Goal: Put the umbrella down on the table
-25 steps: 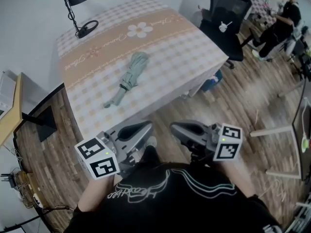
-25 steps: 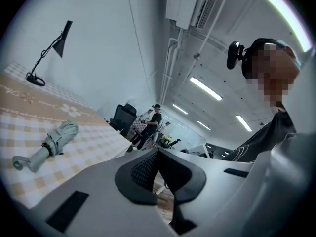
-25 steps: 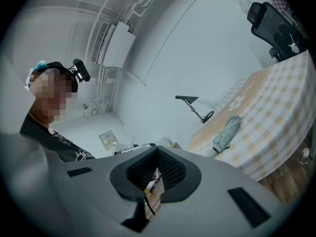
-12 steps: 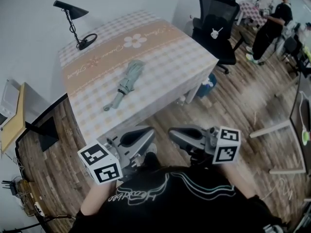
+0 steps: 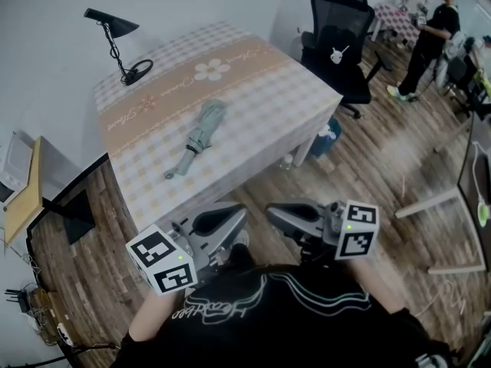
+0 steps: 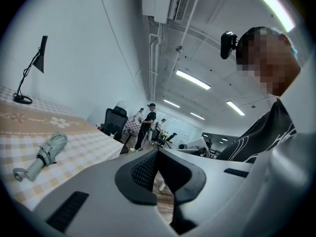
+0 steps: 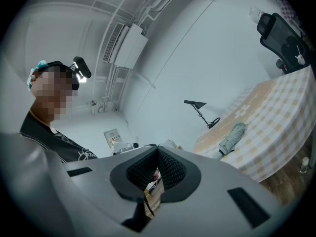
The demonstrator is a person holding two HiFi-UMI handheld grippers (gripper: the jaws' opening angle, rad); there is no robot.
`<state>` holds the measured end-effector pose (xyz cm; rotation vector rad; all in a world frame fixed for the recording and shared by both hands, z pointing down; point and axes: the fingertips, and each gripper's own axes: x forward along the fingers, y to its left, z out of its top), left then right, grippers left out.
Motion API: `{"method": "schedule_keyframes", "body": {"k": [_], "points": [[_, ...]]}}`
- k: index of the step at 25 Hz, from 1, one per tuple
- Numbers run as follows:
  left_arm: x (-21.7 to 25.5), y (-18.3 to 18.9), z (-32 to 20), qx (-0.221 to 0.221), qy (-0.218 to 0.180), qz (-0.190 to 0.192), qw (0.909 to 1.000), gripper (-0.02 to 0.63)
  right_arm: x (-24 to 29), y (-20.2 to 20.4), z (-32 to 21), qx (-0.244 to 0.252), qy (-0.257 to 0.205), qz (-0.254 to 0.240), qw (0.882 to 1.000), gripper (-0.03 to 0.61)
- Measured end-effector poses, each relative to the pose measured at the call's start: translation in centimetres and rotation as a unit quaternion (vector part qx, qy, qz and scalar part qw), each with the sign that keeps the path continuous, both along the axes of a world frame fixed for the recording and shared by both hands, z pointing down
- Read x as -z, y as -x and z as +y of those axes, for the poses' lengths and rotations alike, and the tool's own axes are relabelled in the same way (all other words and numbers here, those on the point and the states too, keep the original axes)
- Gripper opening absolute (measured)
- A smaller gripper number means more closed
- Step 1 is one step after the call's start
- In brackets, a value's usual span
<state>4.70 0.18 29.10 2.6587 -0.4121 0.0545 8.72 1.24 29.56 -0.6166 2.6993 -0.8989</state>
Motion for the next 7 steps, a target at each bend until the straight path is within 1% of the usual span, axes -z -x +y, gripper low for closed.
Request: {"method": "schedule_keyframes", "body": {"k": [7], "points": [[-0.41, -0.68, -0.53, -0.006, 0.001, -0.003, 1.0, -0.003, -0.35, -0.45, -0.83, -0.002, 0.0, -0.001, 1.0, 0.011]]}}
